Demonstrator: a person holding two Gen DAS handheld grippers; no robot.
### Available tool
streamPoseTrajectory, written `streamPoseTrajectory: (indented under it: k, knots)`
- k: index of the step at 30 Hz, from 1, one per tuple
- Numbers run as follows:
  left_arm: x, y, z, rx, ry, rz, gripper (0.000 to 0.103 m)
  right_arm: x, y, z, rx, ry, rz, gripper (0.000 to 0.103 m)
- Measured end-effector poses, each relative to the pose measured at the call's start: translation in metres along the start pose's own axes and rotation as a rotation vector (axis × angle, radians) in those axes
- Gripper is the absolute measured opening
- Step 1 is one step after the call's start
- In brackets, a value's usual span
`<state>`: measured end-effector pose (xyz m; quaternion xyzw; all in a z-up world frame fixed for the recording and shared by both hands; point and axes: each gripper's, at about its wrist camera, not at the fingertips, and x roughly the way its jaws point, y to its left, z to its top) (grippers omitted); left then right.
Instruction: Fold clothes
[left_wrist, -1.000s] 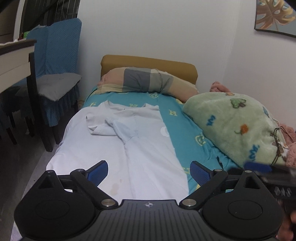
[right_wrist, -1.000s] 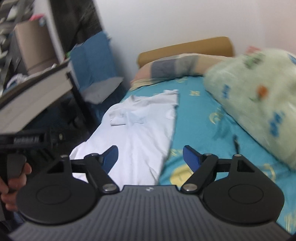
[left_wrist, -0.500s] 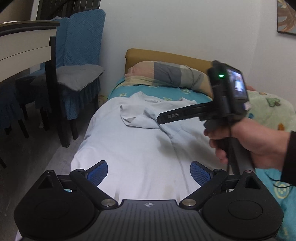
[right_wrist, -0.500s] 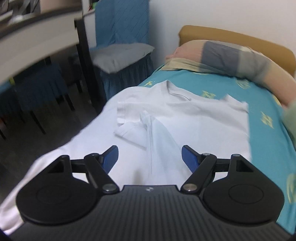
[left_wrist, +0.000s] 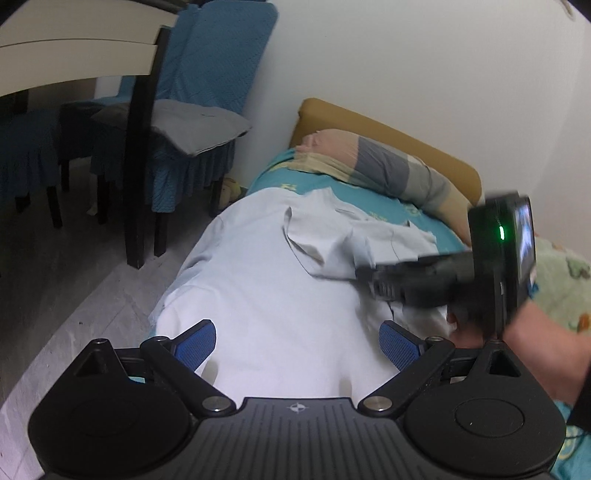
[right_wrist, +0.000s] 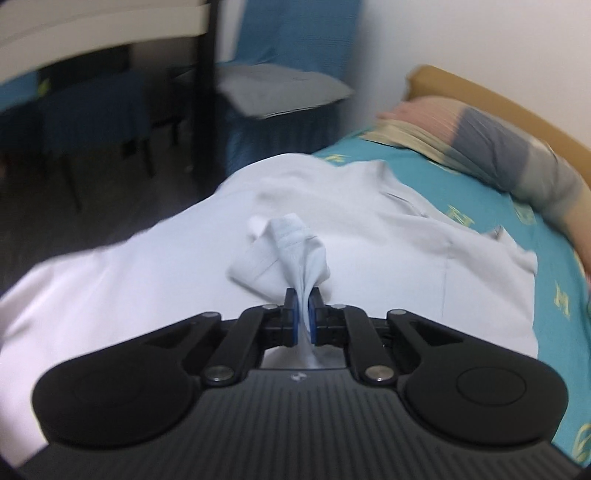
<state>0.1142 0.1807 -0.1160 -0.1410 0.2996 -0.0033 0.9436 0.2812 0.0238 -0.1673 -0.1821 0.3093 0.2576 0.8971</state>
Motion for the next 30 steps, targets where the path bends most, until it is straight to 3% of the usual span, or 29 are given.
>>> streamPoseTrajectory:
  k: [5,7,8,9,13,21,25,30]
  knots:
    - [-0.023,0.004,0.004,-0.014,-0.018,0.029,0.097,-0.005,0.023,0.0,-0.104,0.084,-0.024,0.016]
    - [-0.031,0.011,0.006,-0.041,-0.023,0.049,0.097,-0.013,0.026,0.009,-0.08,0.088,-0.001,0.042]
    - [-0.034,0.015,0.007,-0.058,-0.022,0.057,0.097,-0.018,0.028,0.014,-0.066,0.076,0.022,0.071]
    - [-0.035,0.019,0.008,-0.076,-0.02,0.063,0.097,-0.02,0.032,0.02,-0.071,0.062,0.036,0.086]
    - [-0.038,0.033,0.009,-0.134,0.002,0.093,0.097,-0.013,0.065,0.049,-0.157,0.043,0.084,0.086]
    - [-0.039,0.065,0.004,-0.242,0.013,0.252,0.097,0.092,0.164,0.115,-0.337,0.25,0.222,0.085]
    - [-0.037,0.081,0.001,-0.297,0.006,0.343,0.097,0.147,0.215,0.121,-0.5,0.379,0.258,0.085]
    - [-0.027,0.087,-0.005,-0.314,-0.001,0.398,0.097,0.196,0.265,0.089,-0.758,0.565,0.202,0.085]
